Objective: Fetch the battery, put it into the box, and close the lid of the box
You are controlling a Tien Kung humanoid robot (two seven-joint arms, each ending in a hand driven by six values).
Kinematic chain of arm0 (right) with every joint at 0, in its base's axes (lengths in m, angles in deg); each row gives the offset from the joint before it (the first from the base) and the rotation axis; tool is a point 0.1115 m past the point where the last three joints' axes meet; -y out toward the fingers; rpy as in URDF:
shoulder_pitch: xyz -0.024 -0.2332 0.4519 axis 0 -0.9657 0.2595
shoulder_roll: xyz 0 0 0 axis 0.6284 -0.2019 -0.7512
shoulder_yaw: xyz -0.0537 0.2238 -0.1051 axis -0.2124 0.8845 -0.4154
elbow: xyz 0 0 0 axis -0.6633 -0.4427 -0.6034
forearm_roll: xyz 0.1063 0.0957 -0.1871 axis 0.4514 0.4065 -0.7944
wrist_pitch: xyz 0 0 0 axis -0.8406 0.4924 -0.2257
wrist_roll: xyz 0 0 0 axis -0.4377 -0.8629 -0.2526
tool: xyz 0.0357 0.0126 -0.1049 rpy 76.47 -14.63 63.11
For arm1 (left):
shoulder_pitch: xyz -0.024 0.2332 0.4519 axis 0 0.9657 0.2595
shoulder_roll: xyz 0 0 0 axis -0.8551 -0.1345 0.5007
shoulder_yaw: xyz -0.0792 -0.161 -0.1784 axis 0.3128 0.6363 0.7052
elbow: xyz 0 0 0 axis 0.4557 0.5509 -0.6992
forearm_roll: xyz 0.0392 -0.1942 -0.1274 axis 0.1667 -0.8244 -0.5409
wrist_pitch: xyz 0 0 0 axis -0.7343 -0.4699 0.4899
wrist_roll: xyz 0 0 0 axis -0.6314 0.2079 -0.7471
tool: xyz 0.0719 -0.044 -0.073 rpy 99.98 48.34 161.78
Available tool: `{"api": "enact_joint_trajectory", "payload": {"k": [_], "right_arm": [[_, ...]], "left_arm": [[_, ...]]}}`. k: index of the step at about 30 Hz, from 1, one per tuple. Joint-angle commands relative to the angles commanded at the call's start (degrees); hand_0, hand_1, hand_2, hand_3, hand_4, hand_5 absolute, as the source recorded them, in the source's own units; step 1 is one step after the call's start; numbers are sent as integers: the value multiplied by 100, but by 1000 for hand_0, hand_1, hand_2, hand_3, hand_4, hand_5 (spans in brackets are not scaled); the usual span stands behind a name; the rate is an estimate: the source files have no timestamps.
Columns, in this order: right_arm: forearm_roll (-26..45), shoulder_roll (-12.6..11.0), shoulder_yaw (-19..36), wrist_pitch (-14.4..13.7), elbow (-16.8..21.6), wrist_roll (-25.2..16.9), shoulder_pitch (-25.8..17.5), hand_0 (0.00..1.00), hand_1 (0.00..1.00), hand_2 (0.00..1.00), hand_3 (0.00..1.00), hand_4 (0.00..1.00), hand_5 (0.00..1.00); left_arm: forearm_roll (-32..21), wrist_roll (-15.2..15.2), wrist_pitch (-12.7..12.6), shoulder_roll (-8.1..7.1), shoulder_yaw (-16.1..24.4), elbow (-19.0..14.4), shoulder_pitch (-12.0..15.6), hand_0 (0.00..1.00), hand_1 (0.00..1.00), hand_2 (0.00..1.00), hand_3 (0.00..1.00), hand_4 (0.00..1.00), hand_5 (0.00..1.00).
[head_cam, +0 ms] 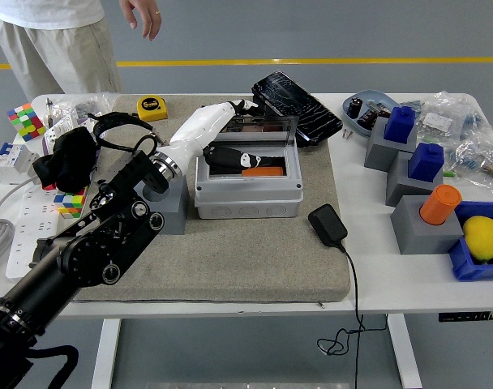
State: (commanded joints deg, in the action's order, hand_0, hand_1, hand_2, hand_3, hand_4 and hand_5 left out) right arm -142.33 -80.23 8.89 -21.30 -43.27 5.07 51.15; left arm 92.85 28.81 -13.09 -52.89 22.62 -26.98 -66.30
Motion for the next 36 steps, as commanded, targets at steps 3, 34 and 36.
{"api": "enact_joint_trajectory", "payload": {"k": [3,34,36], "right_arm": [[-13,5,7,1,0,0,-11,633,642,667,581,998,512],[-39,38,48,-8,0,-13,-26,632,641,667,580,998,509],[-29,40,44,-7,0,-18,-16,632,641,667,580,998,508]], "left_arm": [[-56,19,-2,0,-86,-151,62,675,762,746,781,998,428],[-465,170,51,-251,-702,-1095,715,675,751,735,775,998,474],[-485,126,22,-266,-571,-1249,786,676,749,735,773,998,475]]}}
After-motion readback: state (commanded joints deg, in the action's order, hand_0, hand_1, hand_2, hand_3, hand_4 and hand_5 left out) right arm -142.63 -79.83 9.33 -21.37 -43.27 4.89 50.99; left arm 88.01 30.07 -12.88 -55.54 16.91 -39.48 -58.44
